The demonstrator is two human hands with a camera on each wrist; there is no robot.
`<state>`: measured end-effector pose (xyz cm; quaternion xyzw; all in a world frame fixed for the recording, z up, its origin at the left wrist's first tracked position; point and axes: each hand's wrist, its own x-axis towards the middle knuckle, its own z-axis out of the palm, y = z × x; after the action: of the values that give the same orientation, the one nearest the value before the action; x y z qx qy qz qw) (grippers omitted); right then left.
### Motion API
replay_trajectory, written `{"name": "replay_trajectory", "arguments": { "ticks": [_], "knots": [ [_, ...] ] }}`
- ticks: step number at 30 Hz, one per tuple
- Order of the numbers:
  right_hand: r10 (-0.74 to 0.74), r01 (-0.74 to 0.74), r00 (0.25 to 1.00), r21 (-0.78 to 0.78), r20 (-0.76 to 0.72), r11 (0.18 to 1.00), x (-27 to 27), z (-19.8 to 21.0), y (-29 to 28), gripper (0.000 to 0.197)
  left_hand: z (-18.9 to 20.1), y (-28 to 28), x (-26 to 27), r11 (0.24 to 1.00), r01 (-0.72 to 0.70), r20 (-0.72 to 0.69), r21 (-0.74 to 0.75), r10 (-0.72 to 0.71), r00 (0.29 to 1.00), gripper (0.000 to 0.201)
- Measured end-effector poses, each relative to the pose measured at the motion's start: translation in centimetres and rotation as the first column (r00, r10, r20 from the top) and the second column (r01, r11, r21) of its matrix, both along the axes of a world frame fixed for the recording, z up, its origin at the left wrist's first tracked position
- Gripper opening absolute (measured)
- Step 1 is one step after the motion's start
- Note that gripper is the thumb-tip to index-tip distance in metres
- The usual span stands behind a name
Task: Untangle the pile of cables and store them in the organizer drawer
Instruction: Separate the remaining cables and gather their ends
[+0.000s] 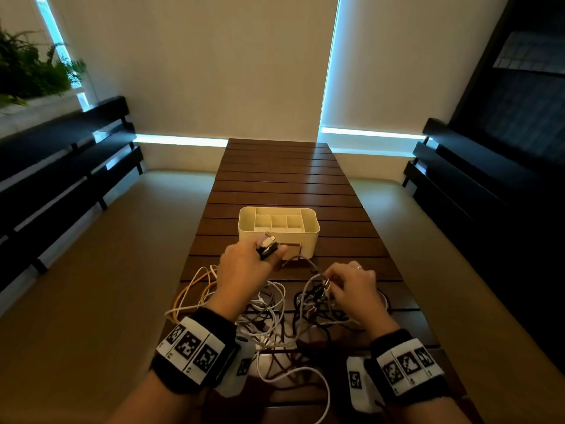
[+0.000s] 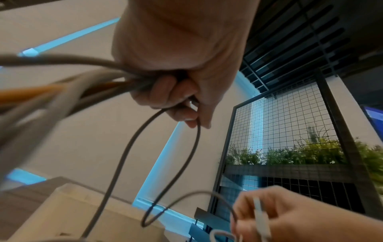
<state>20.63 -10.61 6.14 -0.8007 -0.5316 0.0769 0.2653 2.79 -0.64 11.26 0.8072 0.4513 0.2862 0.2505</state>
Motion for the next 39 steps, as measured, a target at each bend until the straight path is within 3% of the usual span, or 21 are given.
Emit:
{"name": "replay_trajectory", "arguments": {
  "ticks": [2, 4, 9, 12, 15, 20, 22, 25, 26, 28, 32, 36, 39],
  "knots": [
    [-0.005, 0.021, 0.985, 0.089, -0.175, 0.996, 0.0, 0.9, -0.1, 0.011, -0.5, -0.4, 0.2, 0.997, 0.035, 0.054, -0.072, -0.031, 0.998, 0.020],
    [0.027, 0.021, 0.951, 0.149, -0.307, 0.989, -0.7, 1.6, -0.2, 0.008, -1.1, -1.1, 0.7, 0.980, 0.136, 0.097, -0.146, -0.122, 0.988, 0.048],
    [0.087, -0.075, 0.977, 0.067, -0.197, 0.995, -1.9, 2.2, 0.0, 0.001, -3.0, -2.2, 2.6, 0.920, 0.329, 0.000, -0.211, -0.336, 0.942, 0.033],
    [0.070, -0.021, 0.956, 0.171, -0.283, 0.985, -2.0, 2.6, -0.2, 0.007, -4.5, -1.4, 2.9, 0.891, 0.357, -0.172, -0.281, -0.413, 0.894, 0.034],
    [0.009, 0.145, 0.918, 0.355, -0.397, 0.923, -1.7, 3.0, -0.4, 0.012, -5.6, -0.8, 2.7, 0.907, 0.315, -0.361, -0.280, -0.404, 0.841, 0.035],
    [0.017, 0.243, 0.907, 0.555, -0.421, 0.796, -2.8, 2.5, -0.3, 0.016, -5.8, -1.5, 3.3, 0.948, 0.293, -0.528, -0.125, -0.314, 0.789, 0.031],
    [0.050, 0.244, 0.894, 0.577, -0.445, 0.779, -3.0, 2.9, -0.5, 0.016, -5.7, -1.7, 3.3, 0.944, 0.298, -0.415, -0.140, -0.330, 0.848, 0.030],
    [0.177, 0.096, 0.894, 0.560, -0.413, 0.823, -3.2, 3.5, -0.6, 0.018, -5.2, -2.3, 3.3, 0.858, 0.422, 0.024, -0.294, -0.434, 0.900, 0.023],
    [0.202, 0.032, 0.911, 0.550, -0.359, 0.835, -3.4, 3.7, -0.7, 0.021, -5.1, -2.5, 3.3, 0.844, 0.446, 0.100, -0.297, -0.437, 0.894, 0.018],
    [0.244, -0.056, 0.932, 0.562, -0.267, 0.825, -3.9, 4.2, -0.8, 0.025, -5.4, -2.6, 3.5, 0.852, 0.444, 0.116, -0.277, -0.429, 0.896, 0.021],
    [0.281, 0.060, 0.877, 0.669, -0.389, 0.741, -3.6, 5.4, -0.9, 0.015, -6.7, -2.9, 3.6, 0.843, 0.443, 0.030, -0.304, -0.456, 0.889, 0.022],
    [0.245, 0.150, 0.873, 0.708, -0.423, 0.690, -3.4, 5.6, -0.8, 0.021, -6.9, -2.6, 3.6, 0.914, 0.359, -0.193, -0.188, -0.392, 0.899, 0.022],
    [0.203, 0.284, 0.845, 0.738, -0.494, 0.612, -3.7, 5.8, -0.7, 0.027, -6.6, -2.1, 3.4, 0.932, 0.347, -0.371, -0.110, -0.362, 0.855, 0.024]
  ]
}}
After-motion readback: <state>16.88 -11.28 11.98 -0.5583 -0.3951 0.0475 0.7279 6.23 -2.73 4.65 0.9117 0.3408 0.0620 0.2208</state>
